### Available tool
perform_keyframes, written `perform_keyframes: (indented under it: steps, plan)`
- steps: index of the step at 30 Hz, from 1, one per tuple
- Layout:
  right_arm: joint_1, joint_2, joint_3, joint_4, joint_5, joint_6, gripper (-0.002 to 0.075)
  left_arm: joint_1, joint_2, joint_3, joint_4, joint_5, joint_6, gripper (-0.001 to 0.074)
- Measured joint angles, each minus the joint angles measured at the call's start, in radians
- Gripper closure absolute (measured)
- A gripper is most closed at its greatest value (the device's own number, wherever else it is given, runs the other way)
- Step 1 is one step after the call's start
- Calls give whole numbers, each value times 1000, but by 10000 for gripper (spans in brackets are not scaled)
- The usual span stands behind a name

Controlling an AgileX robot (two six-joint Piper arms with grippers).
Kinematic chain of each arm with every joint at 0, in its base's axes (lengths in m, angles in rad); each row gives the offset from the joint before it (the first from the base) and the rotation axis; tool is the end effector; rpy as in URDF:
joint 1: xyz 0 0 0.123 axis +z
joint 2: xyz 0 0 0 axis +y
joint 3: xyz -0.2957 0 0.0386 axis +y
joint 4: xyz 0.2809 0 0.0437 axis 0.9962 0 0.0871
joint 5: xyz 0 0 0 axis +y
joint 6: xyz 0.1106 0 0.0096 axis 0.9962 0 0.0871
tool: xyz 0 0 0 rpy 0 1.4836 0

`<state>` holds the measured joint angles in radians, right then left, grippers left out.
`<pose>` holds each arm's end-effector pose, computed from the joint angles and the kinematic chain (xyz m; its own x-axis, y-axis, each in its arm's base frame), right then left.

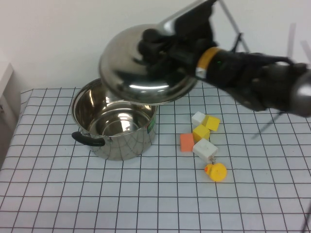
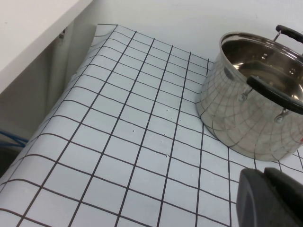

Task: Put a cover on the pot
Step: Place the pot lid on the pot

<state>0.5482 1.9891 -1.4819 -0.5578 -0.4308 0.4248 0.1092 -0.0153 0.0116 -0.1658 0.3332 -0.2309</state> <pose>0.4398 0.2973 0.2740 0.0223 -0.0901 -0.9957 -0.6975 0.7120 -0.0801 0.0923 0.0041 0.1756 -0.1956 -0.4012 -0.8948 -0.1411 0.9145 -0.3792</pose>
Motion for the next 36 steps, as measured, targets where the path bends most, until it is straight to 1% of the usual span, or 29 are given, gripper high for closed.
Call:
perform_keyframes:
  steps: [4,8,12,16,24,36]
  plan:
    - [52,136,-169,-20,83,9,377,0,0,0,0,0,-2,738]
    - [70,249,-317,-25,148,45,377,0,0,0,0,0,-2,738]
    - [74,347,-422,-25,163,109,377,0,0,0,0,0,-2,738]
    - [82,420,-503,-25,165,126,377,0,0,0,0,0,-1,738]
    - [90,510,-555,-27,167,152,377,0,0,0,0,0,-1,738]
    - [91,520,-556,-40,200,156,377,0,0,0,0,0,-1,738]
